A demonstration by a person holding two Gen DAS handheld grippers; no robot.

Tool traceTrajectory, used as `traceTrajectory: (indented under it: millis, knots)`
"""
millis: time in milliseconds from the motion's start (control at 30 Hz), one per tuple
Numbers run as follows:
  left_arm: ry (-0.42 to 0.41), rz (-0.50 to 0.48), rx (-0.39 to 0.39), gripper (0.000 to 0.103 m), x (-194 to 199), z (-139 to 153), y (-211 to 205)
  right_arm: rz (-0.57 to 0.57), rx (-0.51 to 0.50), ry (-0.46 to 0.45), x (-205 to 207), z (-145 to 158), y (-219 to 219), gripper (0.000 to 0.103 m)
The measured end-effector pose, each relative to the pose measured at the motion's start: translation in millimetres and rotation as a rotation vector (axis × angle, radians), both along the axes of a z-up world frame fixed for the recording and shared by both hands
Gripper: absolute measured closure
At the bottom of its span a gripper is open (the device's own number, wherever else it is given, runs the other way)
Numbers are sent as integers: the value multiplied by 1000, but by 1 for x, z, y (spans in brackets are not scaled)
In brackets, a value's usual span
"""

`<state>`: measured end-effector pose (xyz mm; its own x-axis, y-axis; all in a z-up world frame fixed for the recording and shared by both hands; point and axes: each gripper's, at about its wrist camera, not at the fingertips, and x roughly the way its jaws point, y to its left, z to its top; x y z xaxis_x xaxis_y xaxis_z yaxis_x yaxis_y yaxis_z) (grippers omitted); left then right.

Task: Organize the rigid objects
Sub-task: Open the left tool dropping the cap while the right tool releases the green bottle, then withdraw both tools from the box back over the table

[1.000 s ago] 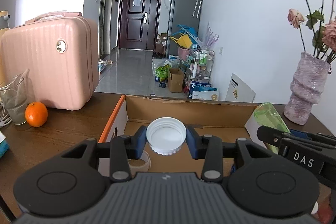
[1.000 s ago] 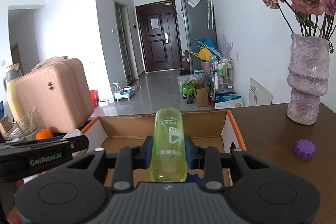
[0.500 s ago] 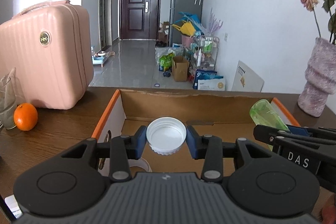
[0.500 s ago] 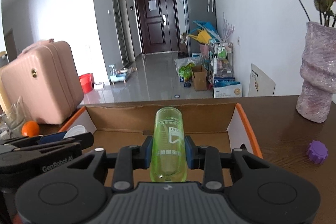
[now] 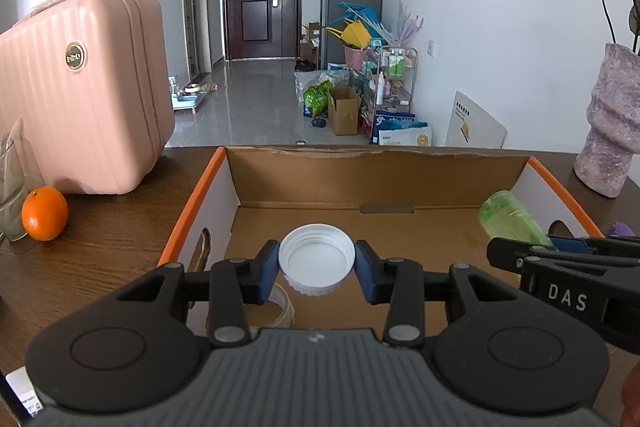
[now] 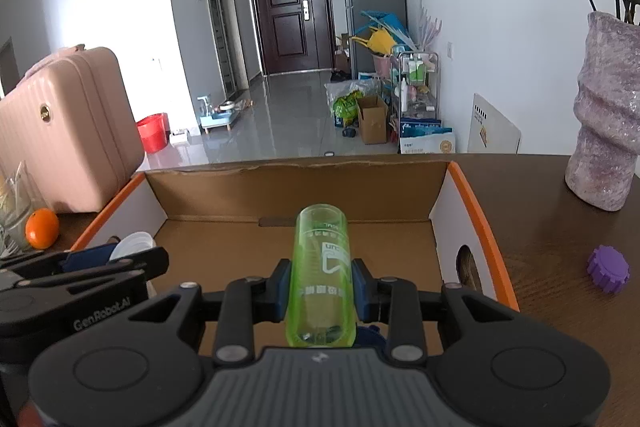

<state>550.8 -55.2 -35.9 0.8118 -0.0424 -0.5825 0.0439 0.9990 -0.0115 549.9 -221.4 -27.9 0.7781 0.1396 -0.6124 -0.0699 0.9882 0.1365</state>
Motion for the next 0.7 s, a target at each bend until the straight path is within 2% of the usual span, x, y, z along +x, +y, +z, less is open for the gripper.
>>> traceTrajectory:
  millis: [67,100,133,167,200,267,300,367,400,467,700]
  knots:
    - [-4,1,0,54,-1,2,0,-12,2,-11,-1,2,-1,72]
    - [-8,6,1,50,-2,3,1,-12,0,-12,-2,2,-1,67]
    - [-11,14,2,39,-3,4,1,-15,2,-16,-2,2,-1,63]
    - [-22,22,3,32,-4,6,2,-21,2,-23,-4,3,-2,51]
    - [-33,26,3,30,-5,8,4,-29,-2,-32,-5,4,-2,38]
    - [-51,40,-4,17,-8,13,8,-46,-12,-54,-9,8,-4,25]
    - [-63,52,-6,13,-9,15,10,-53,-12,-65,-11,9,-4,19]
    - [-87,82,0,0,-12,19,13,-68,-12,-87,-15,12,-7,12]
    - [-98,96,0,0,-13,21,15,-73,-12,-96,-16,13,-7,5]
    - [-102,106,-16,0,-12,23,20,-86,-14,-116,-18,15,-8,0]
    - [-94,116,-23,0,-11,25,22,-80,-19,-116,-20,16,-9,0]
